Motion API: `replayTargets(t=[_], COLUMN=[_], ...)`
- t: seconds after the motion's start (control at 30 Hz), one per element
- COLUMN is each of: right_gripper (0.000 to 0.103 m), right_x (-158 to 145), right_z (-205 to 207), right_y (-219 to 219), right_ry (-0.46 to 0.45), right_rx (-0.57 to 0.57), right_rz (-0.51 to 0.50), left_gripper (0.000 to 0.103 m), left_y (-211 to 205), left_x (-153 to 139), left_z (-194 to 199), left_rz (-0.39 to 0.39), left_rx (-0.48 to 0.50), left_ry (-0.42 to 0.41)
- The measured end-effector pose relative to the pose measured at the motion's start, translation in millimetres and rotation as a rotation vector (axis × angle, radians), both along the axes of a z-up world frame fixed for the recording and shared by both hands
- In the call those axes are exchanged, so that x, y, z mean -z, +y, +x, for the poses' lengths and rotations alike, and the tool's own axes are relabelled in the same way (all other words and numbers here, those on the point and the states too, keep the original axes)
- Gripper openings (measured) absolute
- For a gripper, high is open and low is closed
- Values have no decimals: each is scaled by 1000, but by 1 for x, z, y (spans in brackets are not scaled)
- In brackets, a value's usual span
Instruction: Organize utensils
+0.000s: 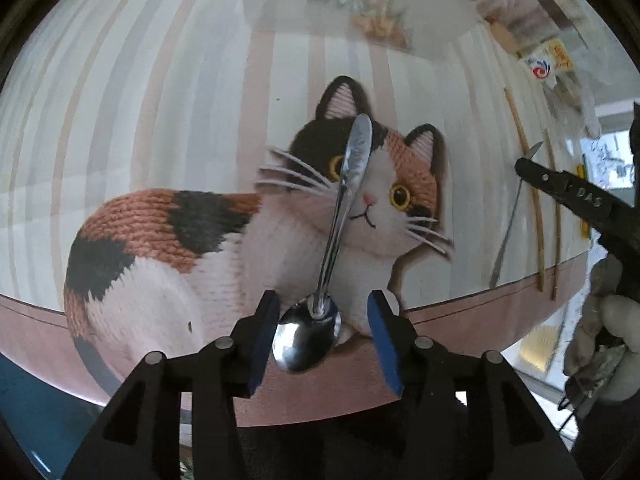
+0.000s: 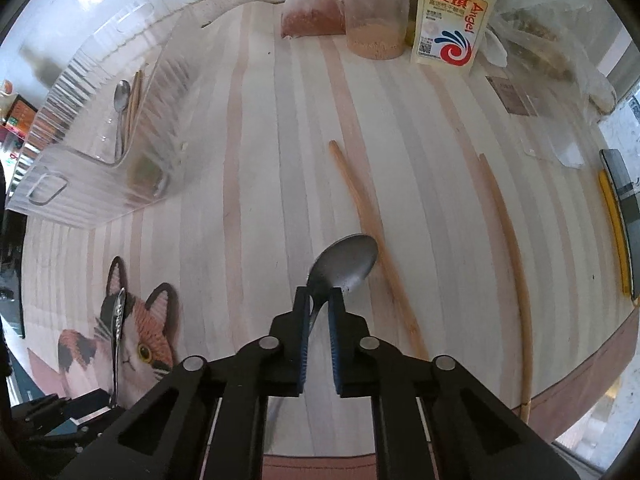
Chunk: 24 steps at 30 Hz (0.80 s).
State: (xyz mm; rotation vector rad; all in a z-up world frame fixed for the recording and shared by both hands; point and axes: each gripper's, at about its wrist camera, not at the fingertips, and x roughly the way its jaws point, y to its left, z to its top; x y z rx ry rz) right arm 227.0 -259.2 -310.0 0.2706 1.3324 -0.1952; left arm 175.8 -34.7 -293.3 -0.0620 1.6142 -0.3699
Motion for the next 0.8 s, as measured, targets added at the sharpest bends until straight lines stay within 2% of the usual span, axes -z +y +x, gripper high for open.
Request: replayTargets(t=[0.07, 0.17, 0.27, 0.33, 0.57, 0.6, 0.63, 0.7, 0.8], right_gripper=[7, 7, 8, 8, 8, 9, 10, 31, 41], right_x=[1, 3, 5, 4, -12, -15, -16, -22, -21], right_z=[0, -1, -3, -5, -11, -9, -10, -20, -15], right_y=[0, -9, -16, -20, -40, -43, -44, -55, -55], right_ry=[19, 54, 62, 64, 26, 21, 12, 3, -7], right_rx=[-4, 37, 69, 87, 123, 128, 132, 132, 121], right_rz=[22, 112, 137, 150, 175, 181, 190, 211, 225], left_gripper=[43, 43, 40, 26, 24, 2, 2, 2, 2], left_y=[-11, -23, -38, -50, -42, -41, -29, -26, -22], left_x=[1, 1, 1, 1, -5, -10, -16, -26, -30], left_z=[-1, -5, -10, -14, -14, -15, -12, -12, -8], left_rz=[32, 78, 140, 203, 182, 175, 168, 161, 156], left_rx=[31, 94, 146, 196, 180, 177, 180, 174, 174], left_ry=[-12, -30, -77, -120, -138, -147, -145, -164, -166])
